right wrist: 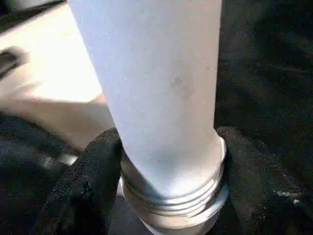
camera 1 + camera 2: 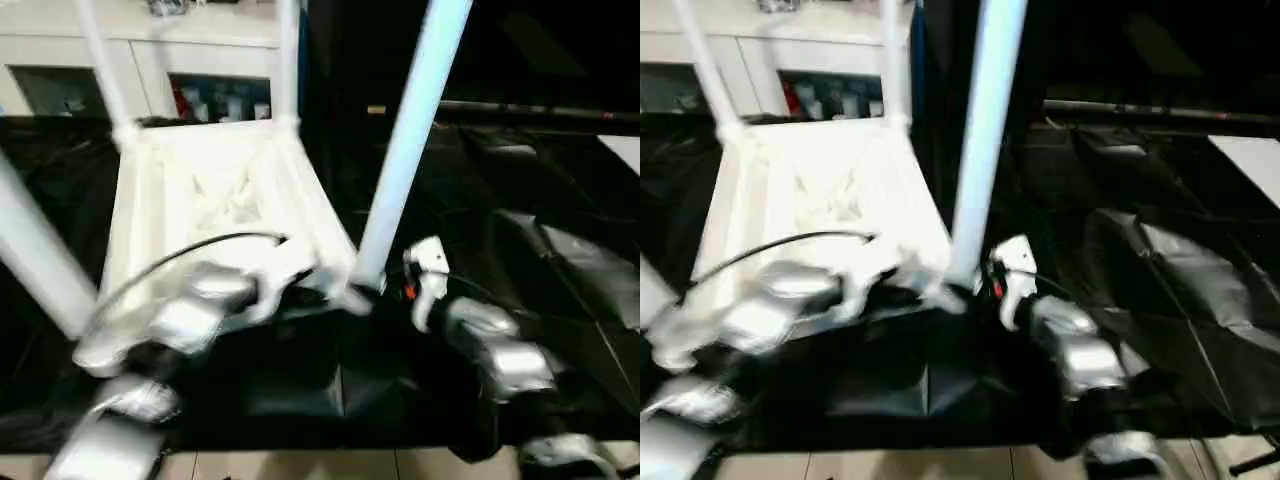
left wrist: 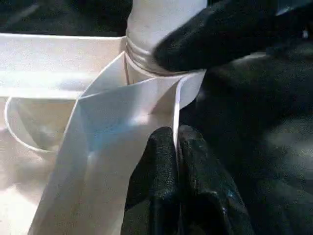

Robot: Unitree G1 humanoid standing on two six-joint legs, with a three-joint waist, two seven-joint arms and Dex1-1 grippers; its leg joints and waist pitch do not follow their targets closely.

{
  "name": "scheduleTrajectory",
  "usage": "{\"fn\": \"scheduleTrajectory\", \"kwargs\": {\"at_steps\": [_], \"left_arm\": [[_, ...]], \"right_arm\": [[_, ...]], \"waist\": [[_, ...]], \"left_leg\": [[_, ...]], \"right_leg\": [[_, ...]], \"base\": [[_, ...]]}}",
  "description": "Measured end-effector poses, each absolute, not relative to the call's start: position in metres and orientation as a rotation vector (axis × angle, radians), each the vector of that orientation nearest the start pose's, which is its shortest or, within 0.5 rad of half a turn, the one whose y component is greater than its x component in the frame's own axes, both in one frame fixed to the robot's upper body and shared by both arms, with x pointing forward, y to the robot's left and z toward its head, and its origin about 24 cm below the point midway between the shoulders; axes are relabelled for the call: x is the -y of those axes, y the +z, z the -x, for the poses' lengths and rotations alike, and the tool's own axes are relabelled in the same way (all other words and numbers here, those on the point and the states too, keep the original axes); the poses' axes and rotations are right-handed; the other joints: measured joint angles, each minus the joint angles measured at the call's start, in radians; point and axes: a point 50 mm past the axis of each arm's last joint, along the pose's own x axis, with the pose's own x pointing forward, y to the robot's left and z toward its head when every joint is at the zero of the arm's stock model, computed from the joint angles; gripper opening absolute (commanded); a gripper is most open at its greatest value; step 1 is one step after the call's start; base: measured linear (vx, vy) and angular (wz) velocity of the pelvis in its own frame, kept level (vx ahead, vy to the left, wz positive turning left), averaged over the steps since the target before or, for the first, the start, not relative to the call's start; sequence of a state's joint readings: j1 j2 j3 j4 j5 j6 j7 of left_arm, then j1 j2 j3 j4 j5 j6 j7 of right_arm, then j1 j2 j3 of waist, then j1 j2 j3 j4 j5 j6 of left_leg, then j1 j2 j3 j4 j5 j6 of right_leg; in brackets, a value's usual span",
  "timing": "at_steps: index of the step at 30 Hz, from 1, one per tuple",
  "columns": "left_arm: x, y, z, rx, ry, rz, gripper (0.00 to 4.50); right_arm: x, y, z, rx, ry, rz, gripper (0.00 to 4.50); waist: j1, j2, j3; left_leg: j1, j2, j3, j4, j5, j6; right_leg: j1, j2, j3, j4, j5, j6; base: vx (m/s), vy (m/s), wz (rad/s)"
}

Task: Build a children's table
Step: Rotate leg to tighten

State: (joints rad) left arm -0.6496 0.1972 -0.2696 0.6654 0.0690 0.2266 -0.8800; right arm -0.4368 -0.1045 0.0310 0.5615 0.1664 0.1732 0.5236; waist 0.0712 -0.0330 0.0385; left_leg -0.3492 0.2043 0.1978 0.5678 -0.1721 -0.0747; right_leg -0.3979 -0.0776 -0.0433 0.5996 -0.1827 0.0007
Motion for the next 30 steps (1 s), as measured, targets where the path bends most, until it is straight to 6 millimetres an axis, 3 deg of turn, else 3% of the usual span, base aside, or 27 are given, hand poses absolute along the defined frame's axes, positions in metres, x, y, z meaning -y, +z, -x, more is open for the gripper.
{"fn": "scheduleTrajectory", "kwargs": {"at_steps": [4, 7, 9, 11, 13, 16, 20, 25, 30], "left_arm": [[-0.078, 0.042, -0.340, -0.454, -0.997, -0.337, 0.00], [-0.074, 0.041, -0.342, -0.450, -0.996, -0.339, 0.00], [-0.074, 0.041, -0.342, -0.446, -1.002, -0.341, 0.00], [-0.075, 0.042, -0.342, -0.445, -1.015, -0.342, 0.00], [-0.077, 0.043, -0.342, -0.443, -1.033, -0.342, 0.00], [-0.085, 0.044, -0.341, -0.443, -1.056, -0.343, 0.00], [-0.105, 0.047, -0.333, -0.435, -1.157, -0.348, 0.00], [-0.128, 0.051, -0.317, -0.455, -1.294, -0.339, 0.00], [-0.133, 0.052, -0.309, -0.478, -1.368, -0.331, 0.00]], "right_arm": [[0.109, 0.022, -0.328, -0.309, 0.442, -0.087, 2.72], [0.108, 0.022, -0.329, -0.303, 0.418, -0.082, 2.72], [0.109, 0.022, -0.329, -0.301, 0.419, -0.083, 3.28], [0.111, 0.023, -0.328, -0.298, 0.446, -0.084, 3.44], [0.114, 0.024, -0.327, -0.296, 0.491, -0.073, 3.76], [0.121, 0.027, -0.325, -0.298, 0.573, -0.051, 3.90], [0.136, 0.032, -0.312, -0.323, 0.812, -0.017, 3.90], [0.140, 0.041, -0.303, -0.334, 1.039, 0.027, 3.90], [0.138, 0.041, -0.298, -0.348, 1.128, 0.030, 3.90]], "waist": [[-0.009, 0.000, -0.001], [-0.009, 0.001, -0.002], [-0.008, 0.002, -0.003], [-0.007, 0.002, -0.003], [-0.007, 0.002, -0.003], [-0.005, 0.002, -0.002], [0.006, 0.004, -0.001], [0.015, 0.005, 0.000], [0.021, 0.004, 0.000]], "left_leg": [[-0.001, -0.001, -0.001, 0.000, 0.000, 0.000], [-0.002, -0.002, -0.001, 0.001, 0.000, 0.000], [-0.002, -0.003, -0.001, 0.000, 0.000, 0.000], [-0.002, -0.002, -0.001, 0.000, 0.000, 0.000], [-0.002, -0.002, -0.001, -0.001, 0.000, 0.000], [-0.003, -0.001, -0.001, -0.004, 0.000, 0.000], [-0.003, 0.000, -0.001, -0.007, 0.000, 0.000], [-0.009, 0.001, 0.000, -0.005, 0.000, 0.000], [-0.011, 0.001, 0.002, -0.003, -0.002, 0.003]], "right_leg": [[0.001, 0.000, 0.000, -0.005, 0.000, 0.000], [0.001, -0.001, 0.002, -0.005, 0.000, 0.000], [0.002, -0.001, 0.002, -0.005, 0.000, 0.000], [0.001, -0.001, 0.001, -0.004, 0.001, 0.000], [0.001, -0.001, 0.001, -0.004, 0.001, 0.000], [-0.001, -0.001, -0.001, -0.003, 0.002, 0.000], [-0.002, 0.001, -0.003, -0.003, 0.002, 0.000], [-0.006, 0.001, -0.002, -0.004, 0.002, -0.002], [-0.007, 0.000, -0.001, -0.005, 0.001, -0.003]], "base": [[0.000, 0.000, 0.00], [0.000, 0.000, 0.00], [0.000, 0.000, 0.00], [0.000, 0.000, 0.00], [0.000, 0.000, 0.00], [0.000, 0.000, 0.00], [0.000, 0.000, 0.00], [0.000, 0.000, 0.00], [0.000, 0.000, 0.00]]}}
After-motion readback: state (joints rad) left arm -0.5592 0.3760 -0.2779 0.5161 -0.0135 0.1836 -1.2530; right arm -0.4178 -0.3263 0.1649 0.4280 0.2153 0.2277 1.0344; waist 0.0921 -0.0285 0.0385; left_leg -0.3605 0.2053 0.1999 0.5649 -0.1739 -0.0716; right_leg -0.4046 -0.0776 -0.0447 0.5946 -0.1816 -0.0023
